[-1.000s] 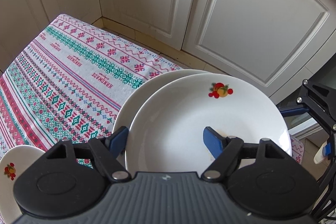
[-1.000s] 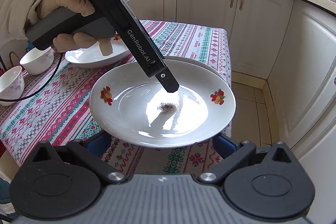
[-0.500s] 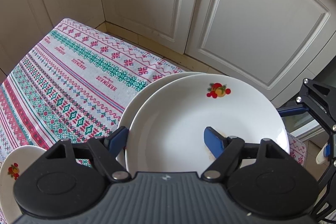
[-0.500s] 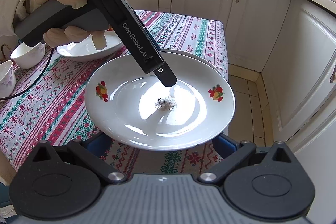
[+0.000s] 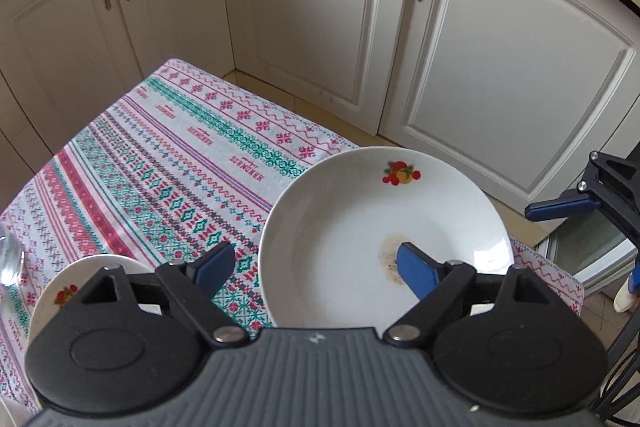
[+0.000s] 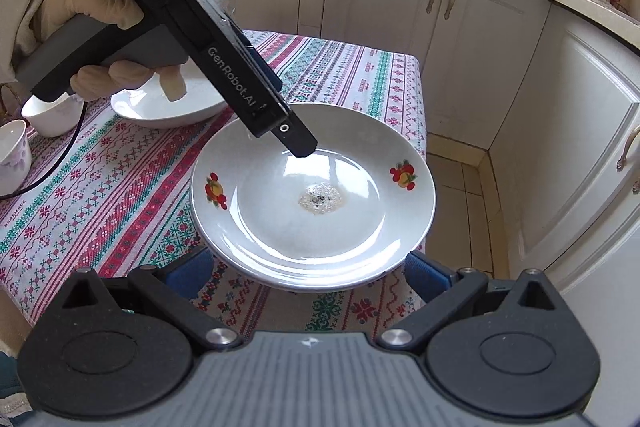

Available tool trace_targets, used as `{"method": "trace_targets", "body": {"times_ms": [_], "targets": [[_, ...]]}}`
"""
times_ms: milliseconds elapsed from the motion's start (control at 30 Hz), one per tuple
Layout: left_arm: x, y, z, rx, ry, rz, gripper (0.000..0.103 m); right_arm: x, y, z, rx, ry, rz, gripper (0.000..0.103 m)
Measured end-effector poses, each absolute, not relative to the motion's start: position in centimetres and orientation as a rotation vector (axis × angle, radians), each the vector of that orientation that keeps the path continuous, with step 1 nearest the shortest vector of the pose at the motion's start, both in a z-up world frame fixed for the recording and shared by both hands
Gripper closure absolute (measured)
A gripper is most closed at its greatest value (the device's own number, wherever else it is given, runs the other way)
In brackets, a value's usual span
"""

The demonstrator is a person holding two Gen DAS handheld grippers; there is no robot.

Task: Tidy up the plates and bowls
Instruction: 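Withdraw the left gripper from the stack toward the centre plate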

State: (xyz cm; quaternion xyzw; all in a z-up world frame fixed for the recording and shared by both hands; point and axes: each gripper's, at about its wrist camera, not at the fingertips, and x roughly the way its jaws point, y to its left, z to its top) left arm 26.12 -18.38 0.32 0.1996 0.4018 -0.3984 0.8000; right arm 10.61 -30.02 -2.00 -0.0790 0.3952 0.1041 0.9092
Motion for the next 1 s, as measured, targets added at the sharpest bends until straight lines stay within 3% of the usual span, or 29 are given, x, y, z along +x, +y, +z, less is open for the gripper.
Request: {"method": "trace_targets", "body": {"times_ms": [300,700,1000], "targets": [[19.9,-12.0,2.8,0.334,0.694,-0.641,0.014,8.3,-27.8,-0.4,-0.138,0.717,0.234,0.0],[14.2,-8.0,-2.8,0.251,0.684,-0.226,0.014,6.5,-25.4,0.5,-0.149,0.652,0.316,0.0],[16.2,-8.2,-6.7,0.166,0.741,-0.082,0.014,8.2,-25.0,0.9,-0.221,0.674,0.359,0.0]]}}
